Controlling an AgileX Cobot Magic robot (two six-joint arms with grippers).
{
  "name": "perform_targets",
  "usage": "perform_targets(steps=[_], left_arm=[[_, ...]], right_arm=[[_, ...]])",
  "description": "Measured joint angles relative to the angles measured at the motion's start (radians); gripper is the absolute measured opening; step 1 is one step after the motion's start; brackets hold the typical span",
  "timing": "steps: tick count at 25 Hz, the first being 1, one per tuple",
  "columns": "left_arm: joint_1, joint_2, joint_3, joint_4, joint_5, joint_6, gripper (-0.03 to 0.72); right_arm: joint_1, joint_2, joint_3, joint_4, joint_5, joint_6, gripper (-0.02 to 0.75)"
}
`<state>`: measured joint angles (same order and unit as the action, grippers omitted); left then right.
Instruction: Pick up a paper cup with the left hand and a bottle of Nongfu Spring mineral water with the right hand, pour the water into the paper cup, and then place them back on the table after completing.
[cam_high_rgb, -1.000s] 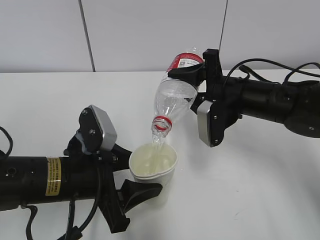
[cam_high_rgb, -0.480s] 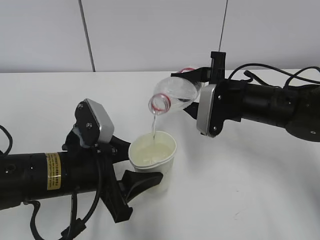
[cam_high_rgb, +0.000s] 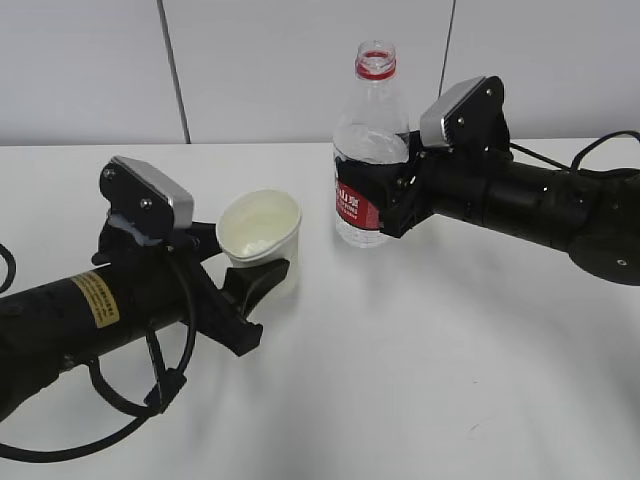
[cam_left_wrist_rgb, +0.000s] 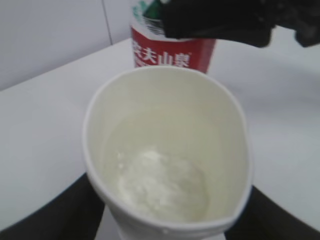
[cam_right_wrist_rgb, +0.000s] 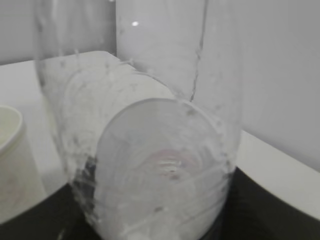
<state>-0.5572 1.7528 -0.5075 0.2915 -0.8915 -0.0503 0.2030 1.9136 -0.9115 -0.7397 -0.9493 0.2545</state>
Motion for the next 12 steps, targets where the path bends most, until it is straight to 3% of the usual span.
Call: perform_targets(steps=[4,12], left_arm=[[0.013,0.029,0.000,-0.074,-0.052,0.010,0.432],[0.031,0.127,0.000,-0.145,-0.121,0.013,0.432]], right_arm=[[0.000,0.000,0.000,0.000,0.008,0.104,0.398],[0.000,0.002,0.000,-0.003,0.011,0.129,0.398]])
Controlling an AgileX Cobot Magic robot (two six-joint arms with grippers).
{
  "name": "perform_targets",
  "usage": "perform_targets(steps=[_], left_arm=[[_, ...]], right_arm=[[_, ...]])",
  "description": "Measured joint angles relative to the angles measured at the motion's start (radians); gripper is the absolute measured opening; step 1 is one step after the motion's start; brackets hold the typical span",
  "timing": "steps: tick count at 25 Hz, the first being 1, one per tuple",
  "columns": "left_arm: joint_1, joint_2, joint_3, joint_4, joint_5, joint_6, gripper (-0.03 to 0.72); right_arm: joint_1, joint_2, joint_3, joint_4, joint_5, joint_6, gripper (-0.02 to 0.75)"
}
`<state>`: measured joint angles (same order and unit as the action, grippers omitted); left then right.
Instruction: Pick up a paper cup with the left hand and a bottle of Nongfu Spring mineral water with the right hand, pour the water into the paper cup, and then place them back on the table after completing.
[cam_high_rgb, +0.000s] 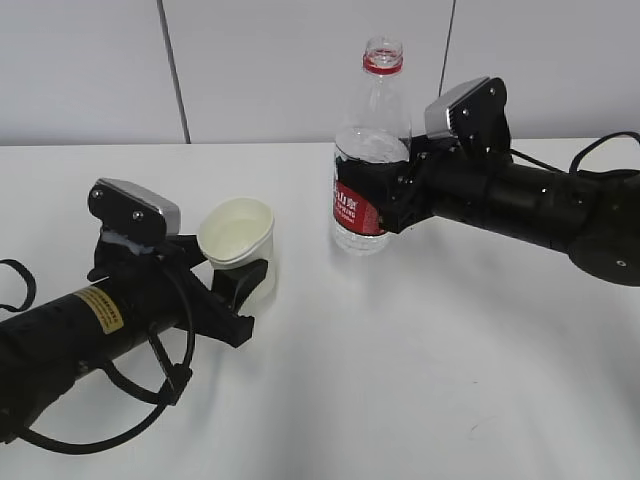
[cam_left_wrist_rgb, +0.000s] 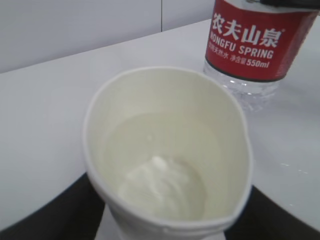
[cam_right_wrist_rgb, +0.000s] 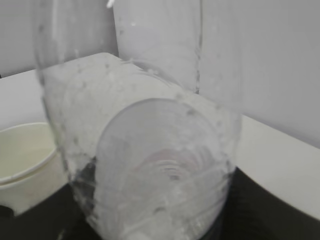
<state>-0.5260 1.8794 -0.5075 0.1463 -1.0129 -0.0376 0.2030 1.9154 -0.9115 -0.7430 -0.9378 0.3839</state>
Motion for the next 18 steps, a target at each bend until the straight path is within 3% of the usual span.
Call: perform_targets(steps=[8,18], left_arm=[[0.000,0.082,0.000,-0.002,-0.044,0.000,0.432],[0.000,0.134,-0.007,0.031,-0.101,-0.001,0.432]], right_arm=[[0.000,0.080,0.000,-0.009,-0.032,0.052,0.398],[0.000,0.135,0.000,-0.201,-0.134,0.058,0.397]])
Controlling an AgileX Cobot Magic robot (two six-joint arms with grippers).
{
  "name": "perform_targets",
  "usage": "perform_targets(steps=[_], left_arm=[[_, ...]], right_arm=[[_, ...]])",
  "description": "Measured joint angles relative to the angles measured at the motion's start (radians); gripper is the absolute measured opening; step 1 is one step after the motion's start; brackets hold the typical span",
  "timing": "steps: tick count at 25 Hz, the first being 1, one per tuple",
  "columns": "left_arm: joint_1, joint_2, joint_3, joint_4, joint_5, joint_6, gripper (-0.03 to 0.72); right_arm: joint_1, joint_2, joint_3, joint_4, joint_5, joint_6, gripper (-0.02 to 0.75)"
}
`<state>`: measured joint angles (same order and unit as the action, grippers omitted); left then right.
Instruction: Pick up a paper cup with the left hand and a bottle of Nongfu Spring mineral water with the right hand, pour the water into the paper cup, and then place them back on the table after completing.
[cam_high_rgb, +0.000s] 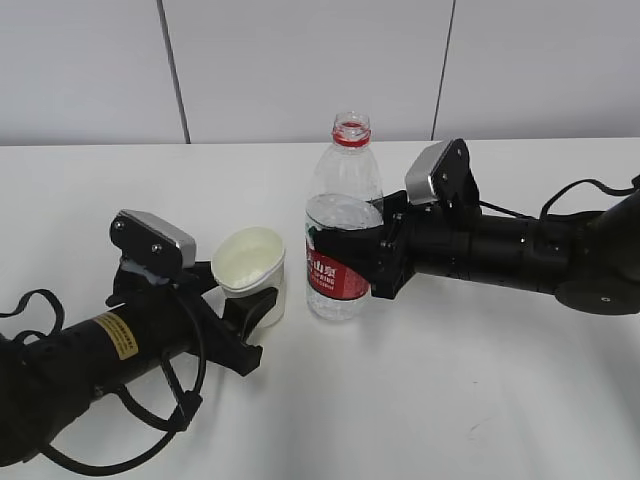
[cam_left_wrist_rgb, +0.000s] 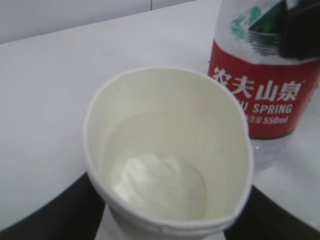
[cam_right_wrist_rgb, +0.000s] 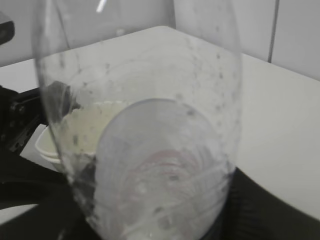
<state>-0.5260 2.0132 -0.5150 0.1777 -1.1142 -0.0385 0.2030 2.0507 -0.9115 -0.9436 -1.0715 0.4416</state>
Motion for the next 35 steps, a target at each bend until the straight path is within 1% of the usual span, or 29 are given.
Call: perform_targets(steps=[2,6,13,15,17,19,21,23,25,28,31,32,35], left_arm=[[0.000,0.000,0.000,0.013,0.000,0.000,0.432],[0.000,0.000,0.000,0.014,0.009,0.000,0.432],[0.000,0.000,0.000,0.014,0.040,-0.007,0.433],[0.000,0.000,0.000,0.014,0.045,-0.026,0.457],[0.000,0.000,-0.001,0.012,0.043,-0.075,0.531],[0.000,0.000,-0.001,0.008,0.039,-0.097,0.608],[0.000,0.000,-0.001,0.008,0.039,-0.104,0.650],[0.000,0.000,-0.001,0.008,0.038,-0.109,0.663],[0.000,-0.003,0.008,0.008,0.035,-0.109,0.668],[0.000,-0.026,0.050,0.008,0.031,-0.109,0.671],[0.000,-0.059,0.098,0.001,0.030,-0.109,0.671],[0.000,-0.071,0.112,-0.004,0.030,-0.109,0.671],[0.000,-0.102,0.150,-0.021,0.033,-0.109,0.665]], right_arm=[[0.000,0.000,0.000,-0.017,0.004,0.000,0.397],[0.000,0.000,0.000,-0.014,0.036,-0.018,0.397],[0.000,0.000,0.000,0.057,0.071,-0.025,0.396],[0.000,0.000,0.000,0.062,0.073,-0.025,0.399],[0.000,0.000,0.000,0.062,0.081,-0.025,0.435],[0.000,0.000,0.000,0.062,0.084,-0.025,0.512],[0.000,0.000,0.000,0.062,0.087,-0.025,0.587],[0.000,0.000,0.000,0.062,0.085,-0.027,0.629],[0.000,0.000,-0.002,0.052,0.100,-0.027,0.645],[0.000,0.000,-0.002,0.025,0.134,-0.012,0.652],[0.000,-0.004,-0.002,-0.028,0.154,0.020,0.653],[-0.002,-0.012,-0.002,-0.057,0.175,0.035,0.640],[-0.016,-0.052,0.016,-0.130,0.265,0.088,0.645]])
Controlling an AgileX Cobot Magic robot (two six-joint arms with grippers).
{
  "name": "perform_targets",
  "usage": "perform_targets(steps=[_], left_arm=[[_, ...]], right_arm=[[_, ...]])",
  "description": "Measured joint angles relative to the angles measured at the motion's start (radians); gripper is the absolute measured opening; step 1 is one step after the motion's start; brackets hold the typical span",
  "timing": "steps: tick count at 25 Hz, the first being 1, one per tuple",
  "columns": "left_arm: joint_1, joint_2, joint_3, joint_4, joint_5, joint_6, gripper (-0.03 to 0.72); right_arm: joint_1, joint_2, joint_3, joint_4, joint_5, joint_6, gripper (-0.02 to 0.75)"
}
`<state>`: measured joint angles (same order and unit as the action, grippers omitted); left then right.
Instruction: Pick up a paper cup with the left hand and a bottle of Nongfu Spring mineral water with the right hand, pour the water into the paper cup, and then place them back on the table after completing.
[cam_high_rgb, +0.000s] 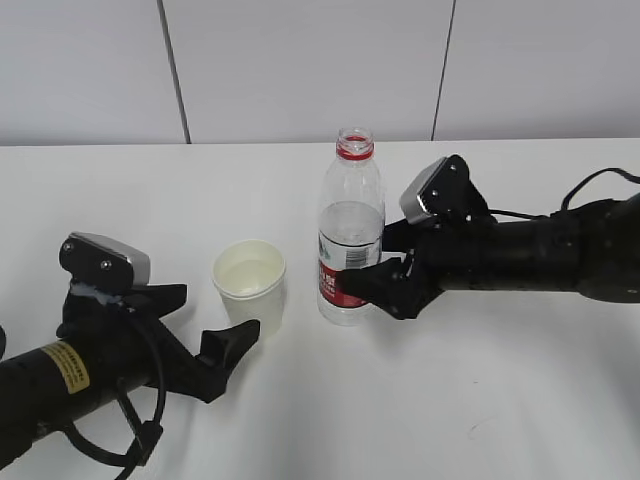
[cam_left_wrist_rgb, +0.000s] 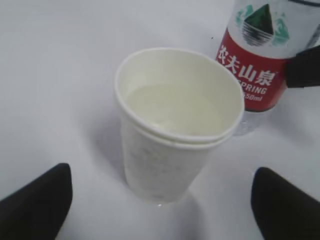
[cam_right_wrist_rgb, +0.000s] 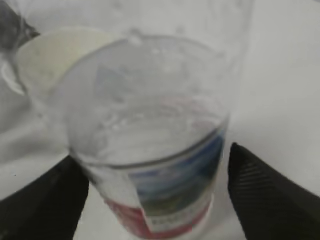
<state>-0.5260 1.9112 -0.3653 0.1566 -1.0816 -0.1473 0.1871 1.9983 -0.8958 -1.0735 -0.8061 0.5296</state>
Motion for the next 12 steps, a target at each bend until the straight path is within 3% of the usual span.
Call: perform_targets(steps=[6,12], left_arm=[[0.009,-0.043,0.012,0.000,0.102,0.000,0.654],[0.100,-0.147,0.013,0.001,0.246,0.000,0.643]], right_arm=[[-0.086,-0.106,0.073,-0.037,0.135,0.023,0.646],[-0.152,-0.161,0.084,-0.003,0.270,0.049,0.639]])
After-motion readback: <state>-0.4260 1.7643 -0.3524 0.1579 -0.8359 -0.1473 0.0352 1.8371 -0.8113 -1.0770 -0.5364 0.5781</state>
